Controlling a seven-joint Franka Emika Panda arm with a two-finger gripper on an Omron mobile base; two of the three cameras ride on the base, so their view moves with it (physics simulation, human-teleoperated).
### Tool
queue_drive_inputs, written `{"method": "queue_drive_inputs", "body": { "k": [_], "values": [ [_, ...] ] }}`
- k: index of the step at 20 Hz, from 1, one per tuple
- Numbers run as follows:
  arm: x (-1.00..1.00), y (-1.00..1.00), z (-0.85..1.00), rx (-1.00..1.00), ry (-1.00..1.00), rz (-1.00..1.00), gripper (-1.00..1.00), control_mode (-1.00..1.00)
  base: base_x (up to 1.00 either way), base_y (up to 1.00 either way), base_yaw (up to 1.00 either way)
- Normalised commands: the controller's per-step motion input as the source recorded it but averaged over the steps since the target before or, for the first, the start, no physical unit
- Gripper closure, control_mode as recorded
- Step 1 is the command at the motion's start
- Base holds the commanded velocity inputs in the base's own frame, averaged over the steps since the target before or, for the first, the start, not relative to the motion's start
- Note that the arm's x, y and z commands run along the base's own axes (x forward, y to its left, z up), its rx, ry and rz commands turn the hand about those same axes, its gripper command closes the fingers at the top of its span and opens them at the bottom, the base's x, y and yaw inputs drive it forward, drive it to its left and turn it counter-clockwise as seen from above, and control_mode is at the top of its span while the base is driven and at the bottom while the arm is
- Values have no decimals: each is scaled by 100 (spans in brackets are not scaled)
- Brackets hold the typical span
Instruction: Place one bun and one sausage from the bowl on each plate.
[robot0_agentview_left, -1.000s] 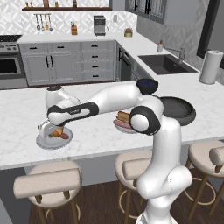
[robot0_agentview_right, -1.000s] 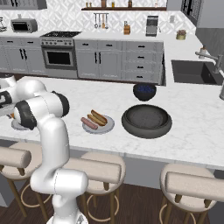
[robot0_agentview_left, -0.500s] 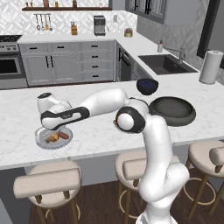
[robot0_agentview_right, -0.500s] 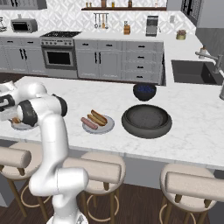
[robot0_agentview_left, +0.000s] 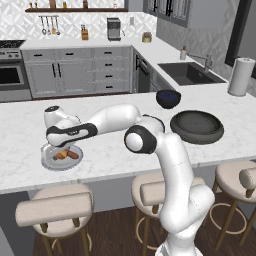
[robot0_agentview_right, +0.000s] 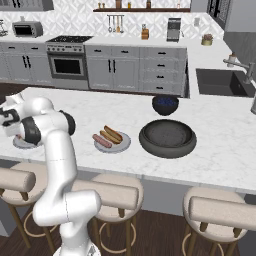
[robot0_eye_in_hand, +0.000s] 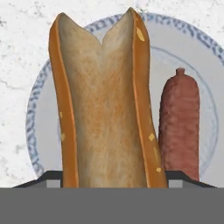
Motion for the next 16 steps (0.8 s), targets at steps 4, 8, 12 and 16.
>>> {"method": "queue_drive_inputs", "body": {
  "k": [4,8,12,16],
  "values": [
    [3,0,-21,0,0,-1,100,-100,0,0,0],
    [0,0,-24,0,0,0,100,-100,0,0,0],
    [4,0,-7,0,0,-1,-100,-100,0,0,0],
    [0,0,0,0,0,0,-100,-100,0,0,0]
  ]
}}
